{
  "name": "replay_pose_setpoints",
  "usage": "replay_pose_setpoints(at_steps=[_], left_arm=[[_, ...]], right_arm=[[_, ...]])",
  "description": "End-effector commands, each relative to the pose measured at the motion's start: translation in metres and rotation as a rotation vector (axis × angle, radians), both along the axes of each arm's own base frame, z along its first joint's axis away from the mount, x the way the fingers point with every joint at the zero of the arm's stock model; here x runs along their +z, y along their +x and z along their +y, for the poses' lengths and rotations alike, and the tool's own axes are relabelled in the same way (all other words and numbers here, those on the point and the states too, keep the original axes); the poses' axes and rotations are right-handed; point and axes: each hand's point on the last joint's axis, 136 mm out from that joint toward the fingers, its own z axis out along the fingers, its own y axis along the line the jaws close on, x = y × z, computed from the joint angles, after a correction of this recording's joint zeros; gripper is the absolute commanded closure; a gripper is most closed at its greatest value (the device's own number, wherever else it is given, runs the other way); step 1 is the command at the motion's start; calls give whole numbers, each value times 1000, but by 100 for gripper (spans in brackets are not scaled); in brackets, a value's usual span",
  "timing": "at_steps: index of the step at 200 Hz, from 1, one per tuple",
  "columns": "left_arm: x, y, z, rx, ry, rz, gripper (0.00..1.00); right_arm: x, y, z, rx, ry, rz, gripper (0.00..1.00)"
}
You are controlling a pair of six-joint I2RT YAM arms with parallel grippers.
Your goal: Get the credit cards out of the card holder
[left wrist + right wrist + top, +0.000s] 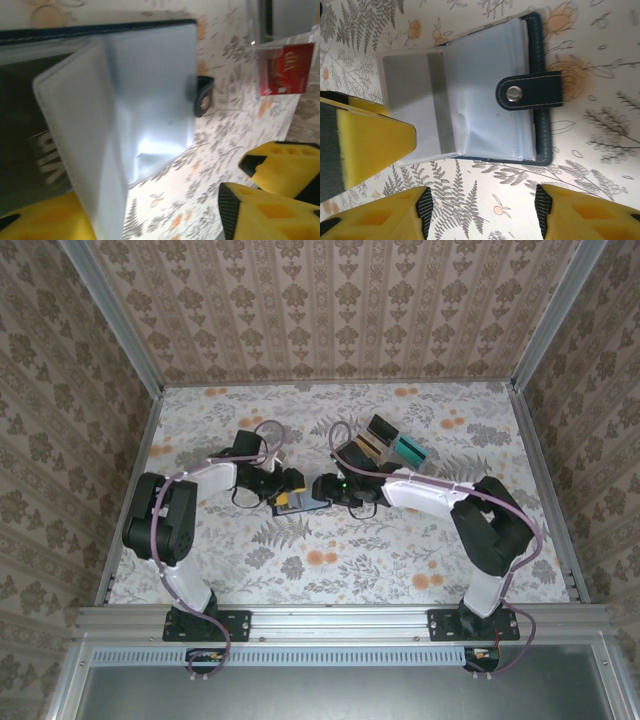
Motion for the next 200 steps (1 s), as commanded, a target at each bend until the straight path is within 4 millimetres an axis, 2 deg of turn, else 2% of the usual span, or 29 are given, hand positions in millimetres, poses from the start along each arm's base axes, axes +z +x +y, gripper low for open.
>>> replay_pose_setpoints(at_steps=[1, 30, 58, 92, 130, 167, 200], left_arm=[[25, 19, -21, -1, -77, -64, 35], [24, 23, -36, -19, -78, -65, 31], [17, 27, -32, -9, -37, -62, 29], [23, 30, -9, 20, 34, -103, 26], [15, 27, 25, 107, 92, -94, 27], [4, 17, 32, 130, 89, -52, 36], [1, 15, 25, 118, 48, -23, 53]], right_arm=[[20, 8, -13, -51, 2, -81, 39], [23, 8, -25, -82, -25, -105, 38], [23, 9, -29, -81, -57, -112, 38], [20, 9, -11, -6, -105, -89, 43], [5, 16, 15, 40, -138, -58, 58], [-12, 30, 22, 28, -197, -26, 69], [-29, 34, 23, 34, -246, 6, 72]])
